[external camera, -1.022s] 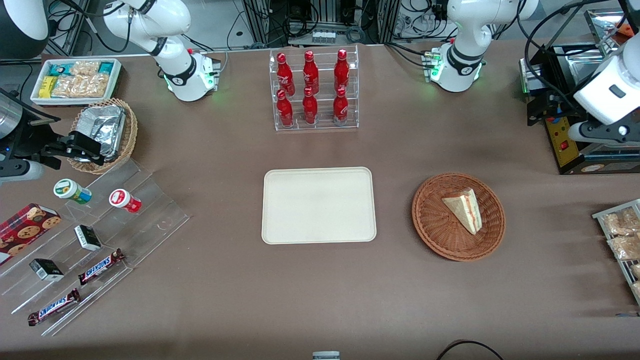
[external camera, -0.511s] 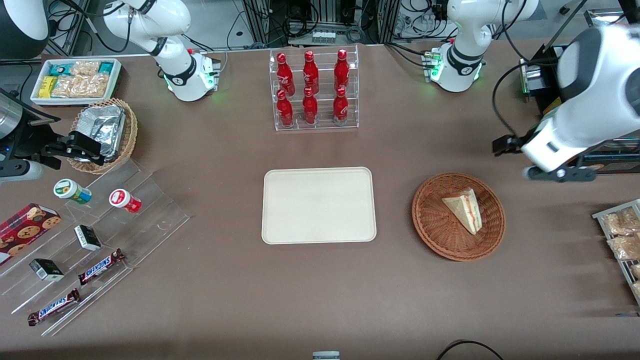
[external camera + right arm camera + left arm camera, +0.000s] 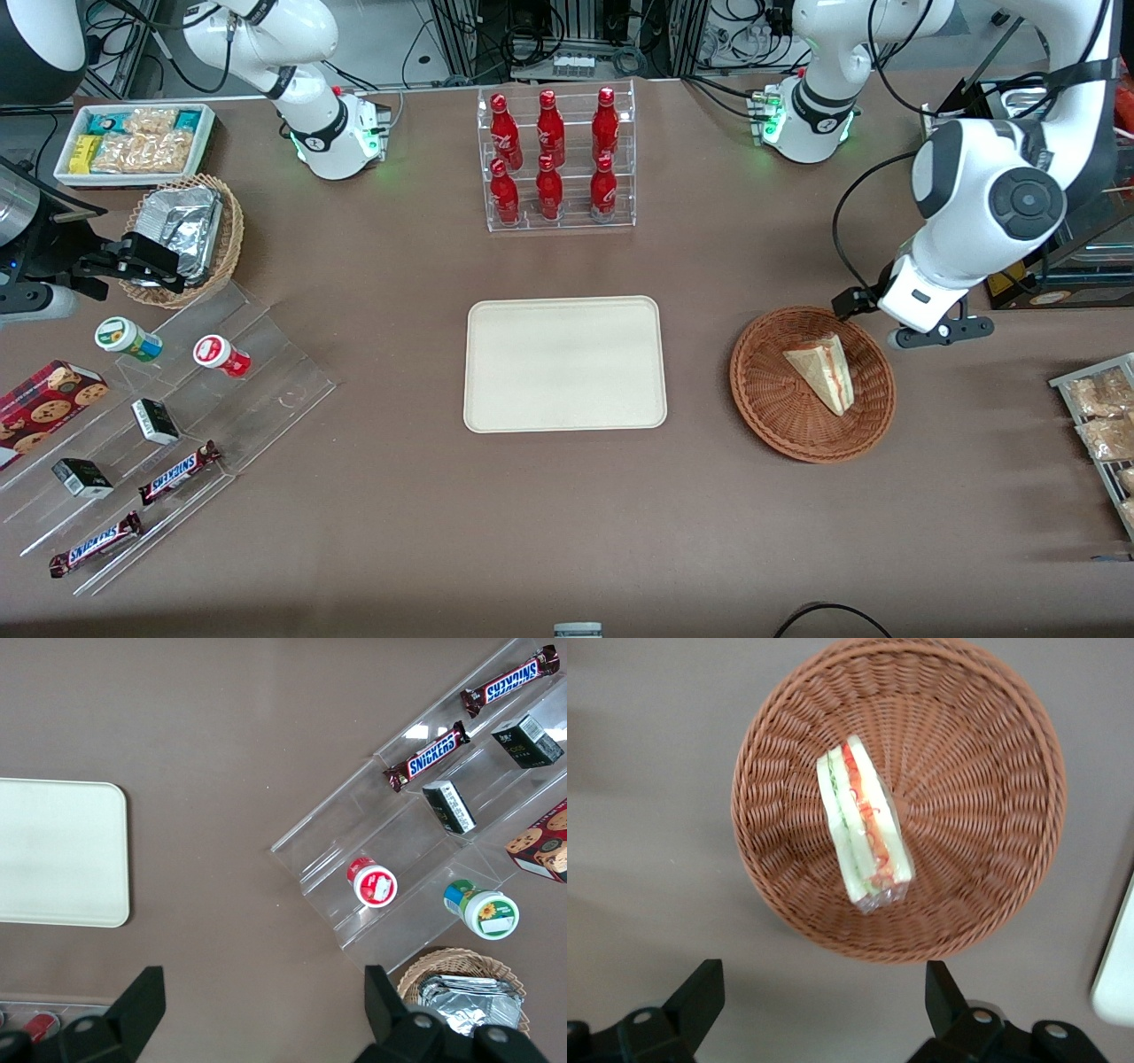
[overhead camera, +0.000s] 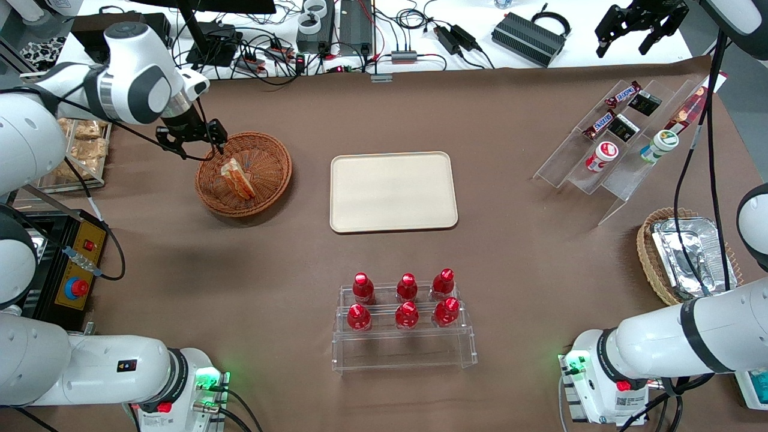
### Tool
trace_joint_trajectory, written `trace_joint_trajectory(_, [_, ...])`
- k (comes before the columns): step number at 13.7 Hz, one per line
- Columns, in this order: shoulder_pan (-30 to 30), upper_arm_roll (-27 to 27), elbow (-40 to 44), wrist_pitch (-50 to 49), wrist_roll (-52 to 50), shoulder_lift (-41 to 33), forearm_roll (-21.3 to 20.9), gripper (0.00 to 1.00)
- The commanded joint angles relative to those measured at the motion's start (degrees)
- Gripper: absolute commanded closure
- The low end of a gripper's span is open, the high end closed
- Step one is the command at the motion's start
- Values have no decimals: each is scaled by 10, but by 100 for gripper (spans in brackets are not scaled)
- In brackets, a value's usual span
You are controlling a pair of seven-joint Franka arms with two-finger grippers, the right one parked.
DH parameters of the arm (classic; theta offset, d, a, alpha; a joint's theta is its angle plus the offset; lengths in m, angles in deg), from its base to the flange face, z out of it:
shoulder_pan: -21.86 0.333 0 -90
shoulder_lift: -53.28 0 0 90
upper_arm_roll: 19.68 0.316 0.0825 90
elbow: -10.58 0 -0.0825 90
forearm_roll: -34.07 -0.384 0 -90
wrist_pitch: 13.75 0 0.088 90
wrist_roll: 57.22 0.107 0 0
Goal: Place sandwich from basket to tray
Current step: 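Move the left gripper over the sandwich in the woven basket, then lower the left gripper and close it on the sandwich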
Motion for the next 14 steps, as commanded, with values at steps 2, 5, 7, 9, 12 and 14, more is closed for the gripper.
trace_joint_trajectory(2, [-2, -12, -23, 28, -104, -6, -1, 0])
trace_joint_trajectory(5, [-2, -12, -33, 72, -135, 19, -1, 0])
trace_joint_trajectory(7, [-1, -12, -33, 92, -137, 37, -19, 0])
trace_joint_trajectory(9, [-1, -12, -33, 121, -153, 59, -30, 0])
trace_joint_trajectory(12, [0, -12, -35, 157, -178, 81, -30, 0])
trace_joint_trajectory(14, [0, -12, -43, 188, -183, 93, -30, 0])
